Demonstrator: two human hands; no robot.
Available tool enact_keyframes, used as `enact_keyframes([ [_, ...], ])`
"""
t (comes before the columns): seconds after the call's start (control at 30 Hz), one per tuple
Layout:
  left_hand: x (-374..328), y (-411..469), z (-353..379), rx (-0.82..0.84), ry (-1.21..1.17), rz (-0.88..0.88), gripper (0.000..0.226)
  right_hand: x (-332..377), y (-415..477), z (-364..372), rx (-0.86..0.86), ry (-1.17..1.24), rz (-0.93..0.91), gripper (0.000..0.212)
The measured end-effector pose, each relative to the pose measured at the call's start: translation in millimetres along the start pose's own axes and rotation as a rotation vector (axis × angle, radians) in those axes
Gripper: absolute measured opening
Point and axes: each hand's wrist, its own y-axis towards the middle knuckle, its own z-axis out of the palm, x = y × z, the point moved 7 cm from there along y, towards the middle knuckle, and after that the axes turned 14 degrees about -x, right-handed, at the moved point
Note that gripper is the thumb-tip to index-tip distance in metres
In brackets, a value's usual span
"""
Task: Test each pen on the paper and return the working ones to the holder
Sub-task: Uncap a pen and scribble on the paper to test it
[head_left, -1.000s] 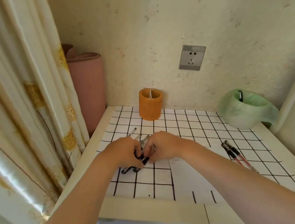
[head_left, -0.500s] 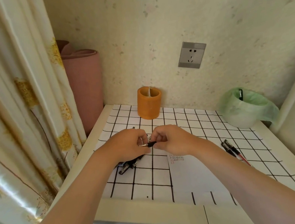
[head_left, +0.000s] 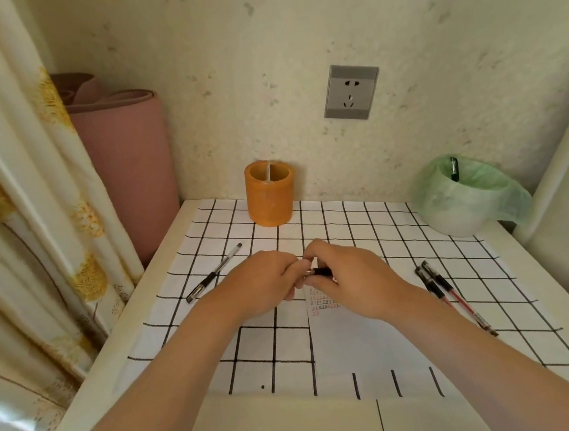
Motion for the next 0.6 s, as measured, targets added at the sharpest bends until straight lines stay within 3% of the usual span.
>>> enact_keyframes([
  [0.1,-3.0,3.3,3.0,-0.011,0.05,0.02,0.031,-4.5,-4.2,-1.6,0.037,-0.039,-0.015,0.015],
  [0.23,-9.2,4.8,6.9,0.004,-0.063,0.03,0.01,-16.5,-8.0,-1.3,0.104,-0.076,0.022,0.023],
  [0.37,-9.7,5.1,7.0,-0.009,-0.098,0.031,0.008,-19.4,-13.2,5.2,0.184,-0.051,0.028,0.028],
  [0.6,-11.8,1.8,6.4,-0.045,-0.148,0.046,0.001,-14.7,-10.9,1.2,0.159,-0.143,-0.022,0.024],
])
